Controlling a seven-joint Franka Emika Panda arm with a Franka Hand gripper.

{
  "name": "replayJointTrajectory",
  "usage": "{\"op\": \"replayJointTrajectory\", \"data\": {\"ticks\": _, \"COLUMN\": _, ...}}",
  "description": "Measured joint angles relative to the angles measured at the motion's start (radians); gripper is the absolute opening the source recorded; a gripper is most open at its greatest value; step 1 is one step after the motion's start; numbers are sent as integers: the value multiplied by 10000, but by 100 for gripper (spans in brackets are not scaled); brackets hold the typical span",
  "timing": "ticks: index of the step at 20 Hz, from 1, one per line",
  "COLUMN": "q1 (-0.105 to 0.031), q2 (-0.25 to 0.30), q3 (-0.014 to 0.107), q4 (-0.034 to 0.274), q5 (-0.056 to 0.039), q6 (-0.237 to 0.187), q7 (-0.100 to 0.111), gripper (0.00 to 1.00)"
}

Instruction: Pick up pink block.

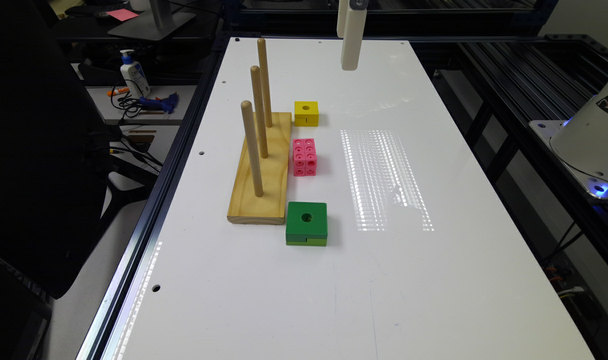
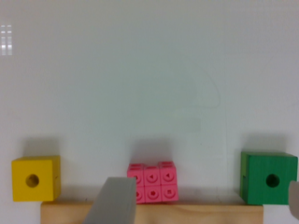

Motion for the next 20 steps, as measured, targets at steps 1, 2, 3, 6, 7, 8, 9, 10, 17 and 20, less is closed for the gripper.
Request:
{"op": "replayJointTrajectory", "data": {"ticks": 1, "q1": 0, "q2": 0, "q3": 0, "q4": -2, "q5": 0, "q6": 0, "q7": 0, "gripper": 100}}
{"op": "replayJointTrajectory", "data": {"ticks": 2, "q1": 0, "q2": 0, "q3": 0, "q4": -4, "q5": 0, "q6": 0, "q7": 0, "gripper": 100}}
{"op": "replayJointTrajectory", "data": {"ticks": 3, "q1": 0, "q2": 0, "q3": 0, "q4": -5, "q5": 0, "q6": 0, "q7": 0, "gripper": 100}}
{"op": "replayJointTrajectory", "data": {"ticks": 6, "q1": -22, "q2": 0, "q3": -3, "q4": -10, "q5": -13, "q6": -1, "q7": -17, "gripper": 100}}
{"op": "replayJointTrajectory", "data": {"ticks": 7, "q1": -53, "q2": 0, "q3": -4, "q4": -13, "q5": -16, "q6": -1, "q7": -40, "gripper": 100}}
{"op": "replayJointTrajectory", "data": {"ticks": 8, "q1": -81, "q2": 0, "q3": -4, "q4": -15, "q5": -17, "q6": -1, "q7": -59, "gripper": 100}}
{"op": "replayJointTrajectory", "data": {"ticks": 9, "q1": -107, "q2": 0, "q3": -10, "q4": -16, "q5": -17, "q6": -1, "q7": -87, "gripper": 100}}
{"op": "replayJointTrajectory", "data": {"ticks": 10, "q1": -131, "q2": 0, "q3": -14, "q4": -17, "q5": -18, "q6": -1, "q7": -111, "gripper": 100}}
{"op": "replayJointTrajectory", "data": {"ticks": 17, "q1": -202, "q2": 0, "q3": -17, "q4": -17, "q5": -20, "q6": -1, "q7": -161, "gripper": 100}}
{"op": "replayJointTrajectory", "data": {"ticks": 20, "q1": -231, "q2": 0, "q3": -26, "q4": -17, "q5": -27, "q6": -1, "q7": -179, "gripper": 100}}
